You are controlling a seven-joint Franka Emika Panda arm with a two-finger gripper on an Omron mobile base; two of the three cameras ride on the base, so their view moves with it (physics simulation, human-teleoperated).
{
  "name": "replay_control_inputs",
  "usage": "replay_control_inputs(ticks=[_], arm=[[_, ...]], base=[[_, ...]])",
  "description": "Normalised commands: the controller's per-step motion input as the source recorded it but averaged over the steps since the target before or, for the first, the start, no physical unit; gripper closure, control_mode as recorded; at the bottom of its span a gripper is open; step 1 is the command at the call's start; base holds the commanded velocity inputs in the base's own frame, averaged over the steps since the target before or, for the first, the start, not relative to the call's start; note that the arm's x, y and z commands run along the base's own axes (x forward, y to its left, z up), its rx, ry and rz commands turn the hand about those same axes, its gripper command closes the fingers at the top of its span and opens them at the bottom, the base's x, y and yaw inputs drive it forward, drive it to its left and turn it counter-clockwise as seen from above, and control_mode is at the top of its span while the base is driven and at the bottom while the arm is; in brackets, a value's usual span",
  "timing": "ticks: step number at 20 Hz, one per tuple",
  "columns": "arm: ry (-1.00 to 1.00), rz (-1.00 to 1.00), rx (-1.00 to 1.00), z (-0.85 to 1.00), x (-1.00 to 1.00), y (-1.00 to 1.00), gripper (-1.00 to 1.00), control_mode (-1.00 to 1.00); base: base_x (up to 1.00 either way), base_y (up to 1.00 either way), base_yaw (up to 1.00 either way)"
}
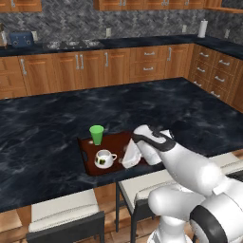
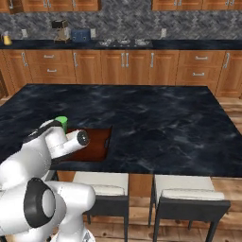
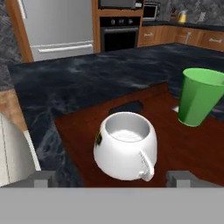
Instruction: There is a tray on the dining counter. Grab the cup, mug, and pitcher and place them on the tray. The pitcher may be placed next to the tray if it cannot fit the tray.
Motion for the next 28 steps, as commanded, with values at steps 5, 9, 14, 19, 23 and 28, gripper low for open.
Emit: replay_control_inputs(ticks=[5, 9, 14, 19, 23, 28], arm=[[-0.04, -0.04, 0.0, 0.72, -0.33, 0.0, -1.0, -1.0], [-0.01, -0.03, 0.0, 0.57, -0.21, 0.0, -1.0, -1.0], [0.0, -0.02, 0.0, 0.3, -0.23, 0.0, -1.0, -1.0], [0.0, 0.0, 0.0, 0.14, -0.21, 0.0, -1.0, -1.0], [0.0, 0.0, 0.0, 0.08, -0.24, 0.0, -1.0, -1.0], [0.0, -0.02, -0.02, 0.38, -0.31, 0.0, -1.0, -1.0]], base=[[0.0, 0.0, 0.0], [0.0, 0.0, 0.0], [0.0, 0.0, 0.0], [0.0, 0.0, 0.0], [0.0, 0.0, 0.0], [0.0, 0.0, 0.0]])
